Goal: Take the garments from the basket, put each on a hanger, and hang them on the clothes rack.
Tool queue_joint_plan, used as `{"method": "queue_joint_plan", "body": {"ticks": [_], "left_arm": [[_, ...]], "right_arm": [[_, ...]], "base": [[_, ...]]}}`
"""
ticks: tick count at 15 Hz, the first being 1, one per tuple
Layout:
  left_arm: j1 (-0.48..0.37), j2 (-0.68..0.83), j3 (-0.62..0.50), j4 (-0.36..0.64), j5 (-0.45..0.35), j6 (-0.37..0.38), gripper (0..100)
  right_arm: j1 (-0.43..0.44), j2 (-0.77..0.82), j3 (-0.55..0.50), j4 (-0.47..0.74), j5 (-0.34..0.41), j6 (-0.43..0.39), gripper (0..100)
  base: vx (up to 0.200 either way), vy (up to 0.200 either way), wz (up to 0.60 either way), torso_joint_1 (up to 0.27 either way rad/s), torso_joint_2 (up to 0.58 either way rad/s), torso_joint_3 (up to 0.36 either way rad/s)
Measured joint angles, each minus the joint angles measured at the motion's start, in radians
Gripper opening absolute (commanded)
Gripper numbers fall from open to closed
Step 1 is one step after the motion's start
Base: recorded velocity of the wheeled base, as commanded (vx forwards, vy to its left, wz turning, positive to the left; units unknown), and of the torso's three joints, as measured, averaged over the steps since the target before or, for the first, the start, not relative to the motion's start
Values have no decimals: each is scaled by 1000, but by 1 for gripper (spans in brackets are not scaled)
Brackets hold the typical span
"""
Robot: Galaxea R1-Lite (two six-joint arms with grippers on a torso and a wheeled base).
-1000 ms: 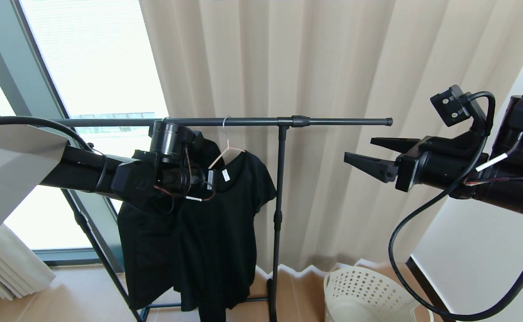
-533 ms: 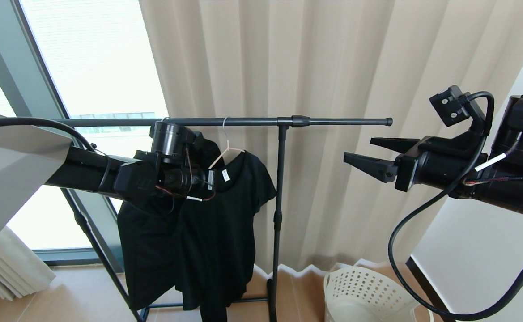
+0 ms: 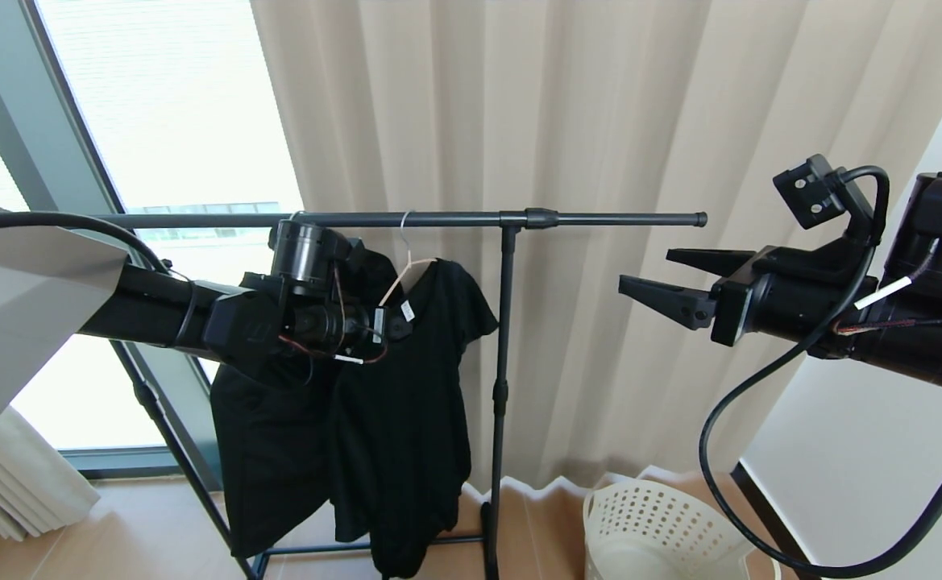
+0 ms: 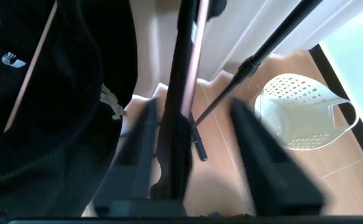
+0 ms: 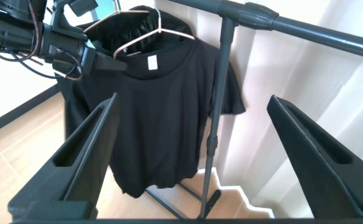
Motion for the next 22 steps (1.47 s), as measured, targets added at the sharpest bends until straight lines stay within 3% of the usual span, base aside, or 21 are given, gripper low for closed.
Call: {"method": "queue_joint_plan", "body": {"ticks": [8,18,22], "left_arm": [[4,-153,101,41,0,-15,100],[10,-517,385,69,-2,-14,100],[9,-609,451,70,-3,-13,100]], "right_arm": [[0,-8,6,0,0,0,100],[5,-36,28,-3,0,-2,100],[7,-54,46,-2,0,-2,100]], "base": [[0,0,0,0,0,0],[0,0,0,0,0,0],[0,0,0,0,0,0]]}}
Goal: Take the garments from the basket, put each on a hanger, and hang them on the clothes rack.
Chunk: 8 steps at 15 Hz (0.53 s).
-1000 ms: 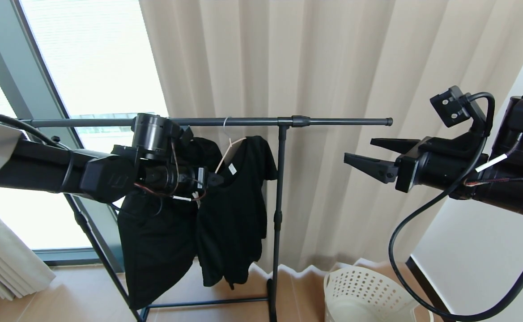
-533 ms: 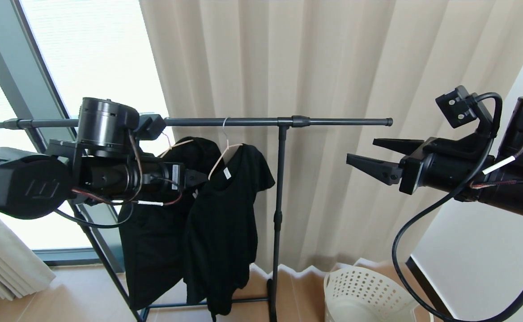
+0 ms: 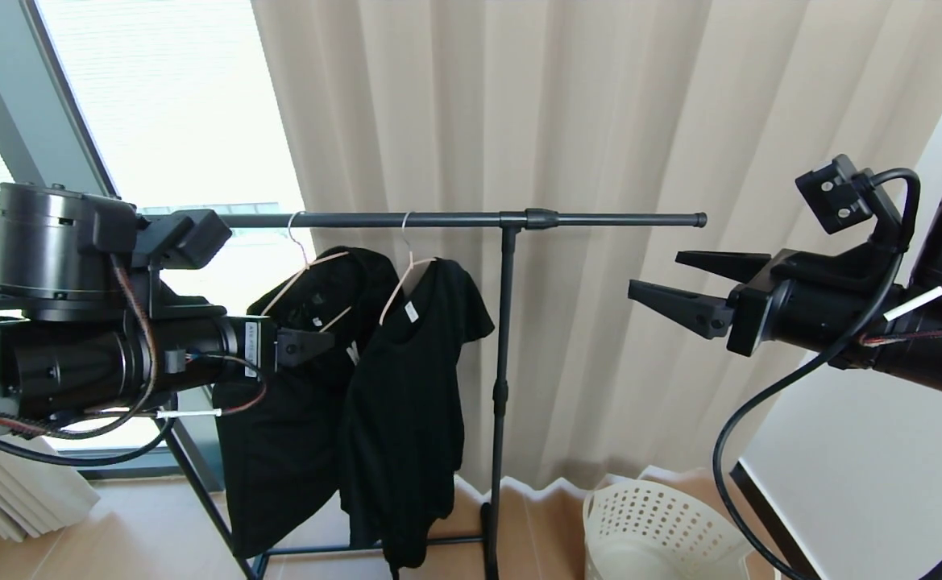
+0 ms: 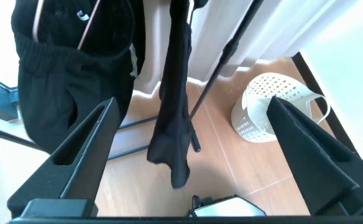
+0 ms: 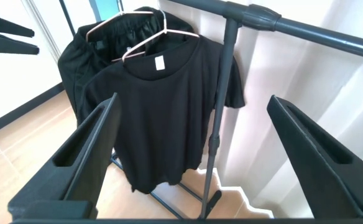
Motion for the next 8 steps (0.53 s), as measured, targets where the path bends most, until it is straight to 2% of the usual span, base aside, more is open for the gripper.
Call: {"method": "queue_joint_plan", "body": {"ticks": [4,8], "left_arm": [[0,-58,47,-2,-3,0,100],[0,-126,103,-1,-3,1,100]], "right_arm": [[1,-23,22,2,-4,0,100],[22,-57,61,2,-55,-1,100]], "base": [[0,0,0,0,0,0],[0,0,0,0,0,0]]}}
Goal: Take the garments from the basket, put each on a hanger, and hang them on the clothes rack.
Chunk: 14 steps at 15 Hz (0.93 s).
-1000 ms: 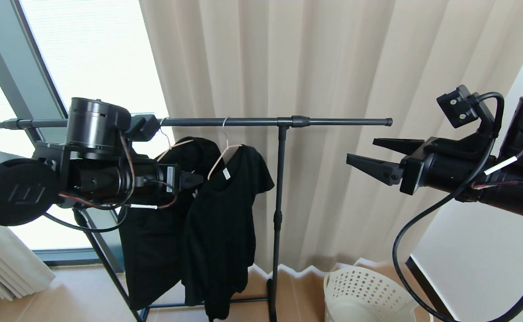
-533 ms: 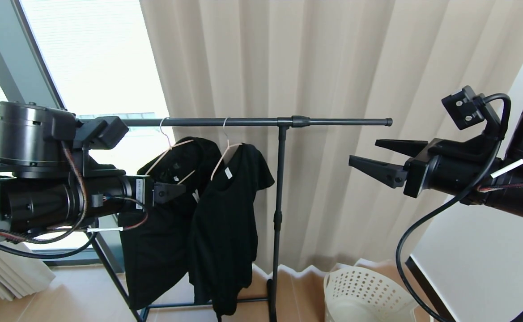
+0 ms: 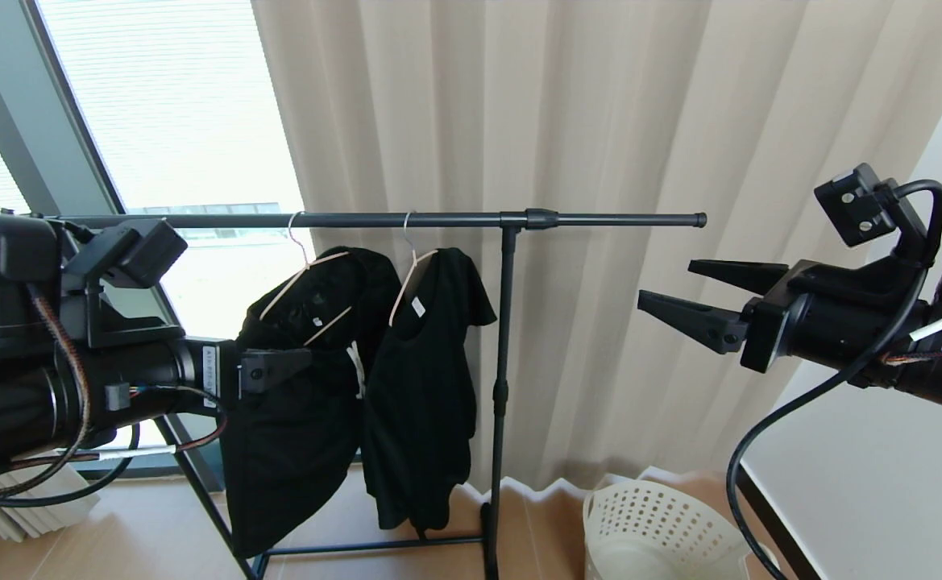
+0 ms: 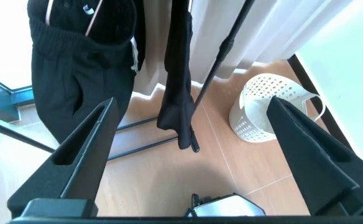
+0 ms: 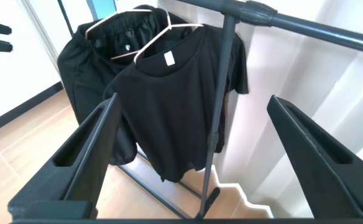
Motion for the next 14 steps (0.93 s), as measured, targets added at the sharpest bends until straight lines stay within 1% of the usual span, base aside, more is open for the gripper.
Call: {"method": "queue_joint_plan", "body": {"ticks": [2,4,5,9,14], "left_arm": [[0,-41,35,0,0,1,100],[-1,-93,84,-2,-1,2,100],[-1,-123,113,-2,-2,1,100],[-7,-246,239,-7,-4,3,100],[-55,-400,389,-7,-4,4,100]], "right_arm": [[11,-23,29,0,-14,-14,100],[18,-45,73,0,-61,-55,100],[20,-55,99,-1,-71,-74,100],[23,-107,193,-9,-78,-97,100],[23,-241,369,-13,-79,-159,100]], "base": [[0,0,0,0,0,0],[0,0,0,0,0,0],[0,0,0,0,0,0],[0,0,0,0,0,0],[0,0,0,0,0,0]]}}
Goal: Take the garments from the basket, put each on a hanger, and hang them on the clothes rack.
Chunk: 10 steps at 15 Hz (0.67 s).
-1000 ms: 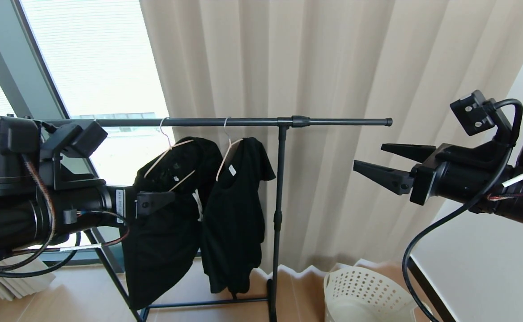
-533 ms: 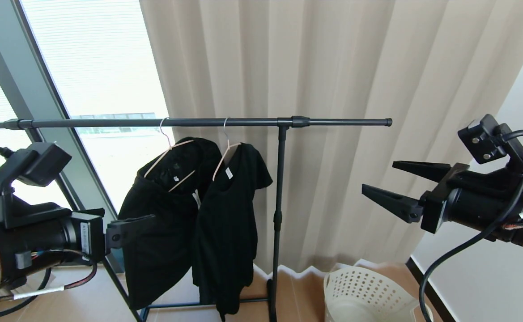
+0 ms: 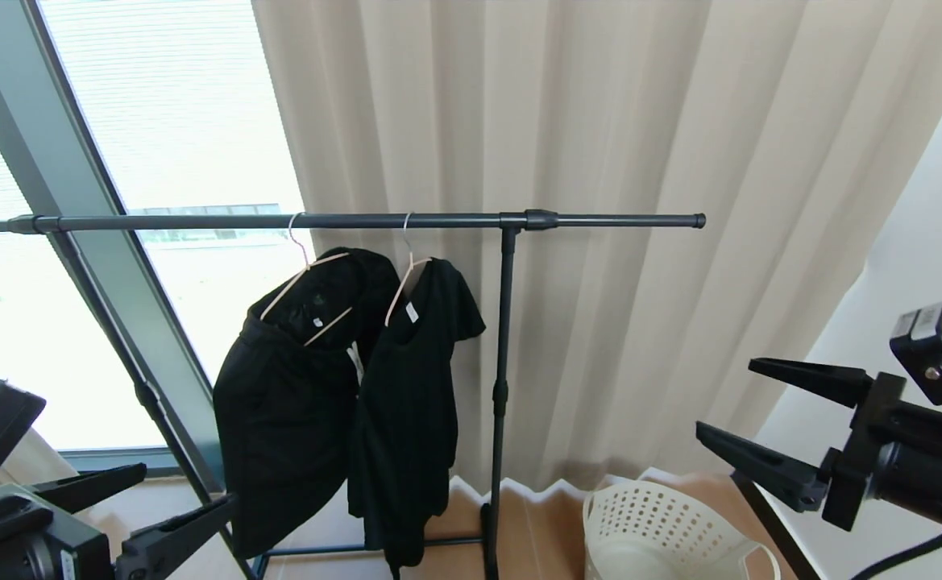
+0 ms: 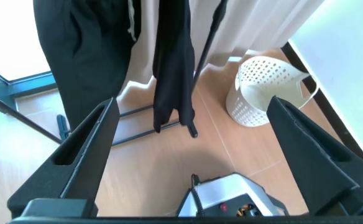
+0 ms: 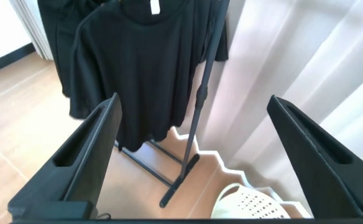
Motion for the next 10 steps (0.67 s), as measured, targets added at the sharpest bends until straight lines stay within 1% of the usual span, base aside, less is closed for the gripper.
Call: {"method": "queue_joint_plan", "body": {"ticks": [3,5,7,9,10], "left_arm": [[-29,-97,97,0,0,-1,100],[-36,-163,149,0,0,-2,100],[-37,-228,193,0,0,-2,100],[-37,-285,239,2,0,-2,100],[-37,-307,253,0,0,-2,100]], "right_arm": [[-3,-100,104,2,-7,-7,100],[-4,-171,180,3,-30,-9,100],[-5,-253,250,8,-36,-10,100],[-5,-356,311,33,-40,-12,100],[-5,-402,330,64,-41,-13,100]], "base": [[0,0,0,0,0,0],[0,0,0,0,0,0],[0,0,0,0,0,0],[0,0,0,0,0,0],[0,0,0,0,0,0]]}}
